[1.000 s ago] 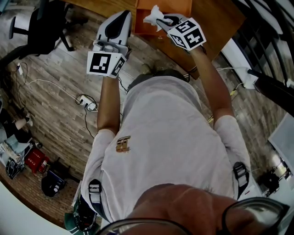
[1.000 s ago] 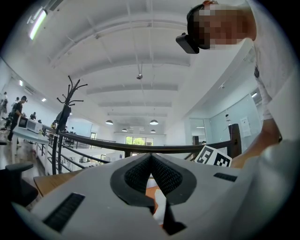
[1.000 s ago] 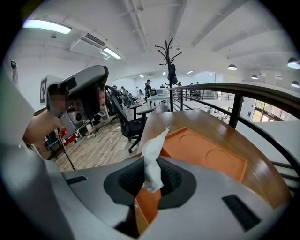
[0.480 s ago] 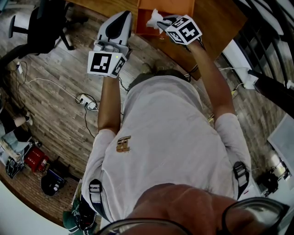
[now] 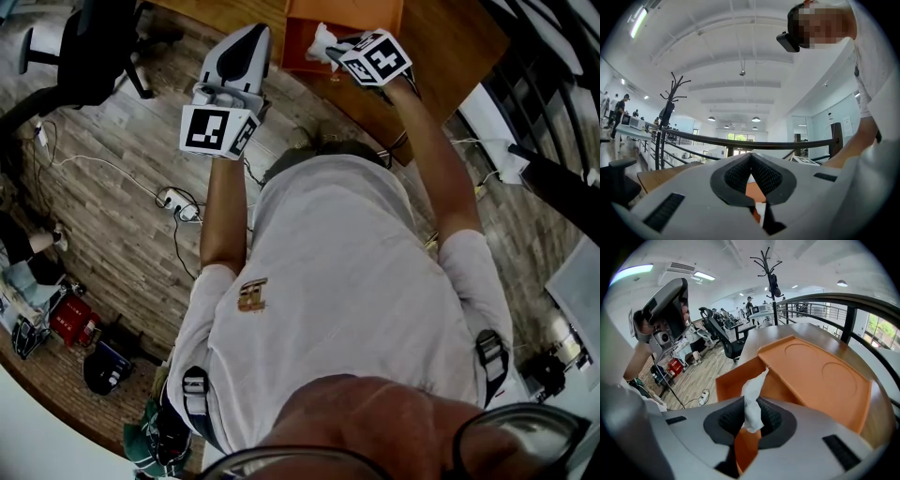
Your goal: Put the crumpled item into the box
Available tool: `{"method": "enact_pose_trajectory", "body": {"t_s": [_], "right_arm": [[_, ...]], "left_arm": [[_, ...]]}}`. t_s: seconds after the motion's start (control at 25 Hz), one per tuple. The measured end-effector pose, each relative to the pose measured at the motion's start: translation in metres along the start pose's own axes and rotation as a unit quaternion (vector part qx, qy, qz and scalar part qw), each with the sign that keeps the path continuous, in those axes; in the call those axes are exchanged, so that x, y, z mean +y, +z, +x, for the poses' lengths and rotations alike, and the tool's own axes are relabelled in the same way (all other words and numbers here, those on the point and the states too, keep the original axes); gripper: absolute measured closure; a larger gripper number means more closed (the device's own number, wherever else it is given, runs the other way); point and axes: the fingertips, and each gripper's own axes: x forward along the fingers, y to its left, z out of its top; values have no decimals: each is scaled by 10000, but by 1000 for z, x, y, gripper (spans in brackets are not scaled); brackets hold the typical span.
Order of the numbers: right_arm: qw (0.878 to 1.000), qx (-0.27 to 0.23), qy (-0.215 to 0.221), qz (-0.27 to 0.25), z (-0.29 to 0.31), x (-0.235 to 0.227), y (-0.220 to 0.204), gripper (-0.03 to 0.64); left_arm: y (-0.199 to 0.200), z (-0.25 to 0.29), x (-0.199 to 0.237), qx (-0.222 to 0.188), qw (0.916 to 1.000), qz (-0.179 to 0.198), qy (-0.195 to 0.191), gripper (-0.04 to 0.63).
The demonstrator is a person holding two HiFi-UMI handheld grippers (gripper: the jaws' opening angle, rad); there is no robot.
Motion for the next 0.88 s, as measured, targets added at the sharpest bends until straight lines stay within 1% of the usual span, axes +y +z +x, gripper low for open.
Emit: {"method": "enact_pose_trajectory", "body": {"t_s": [0.16, 0.28, 0.52, 0.76, 0.88], "right_arm": [[10000, 5, -56, 82, 1, -7, 1, 549], [9996, 104, -258, 91, 1, -13, -6, 546], [9980, 280, -562, 8, 2, -20, -12, 502], [9946, 477, -887, -254, 4, -25, -15, 462], [9929, 731, -914, -232, 8, -21, -28, 454]], "left_arm": [[0, 3, 1, 28, 10000, -4, -3, 575], [-2, 2, -2, 48, 10000, 3, -21, 575], [-6, 4, -4, 83, 9999, -9, -73, 575], [-8, 6, -6, 93, 9999, -9, -99, 575], [-7, 5, -8, 96, 9999, -3, -103, 575]]}}
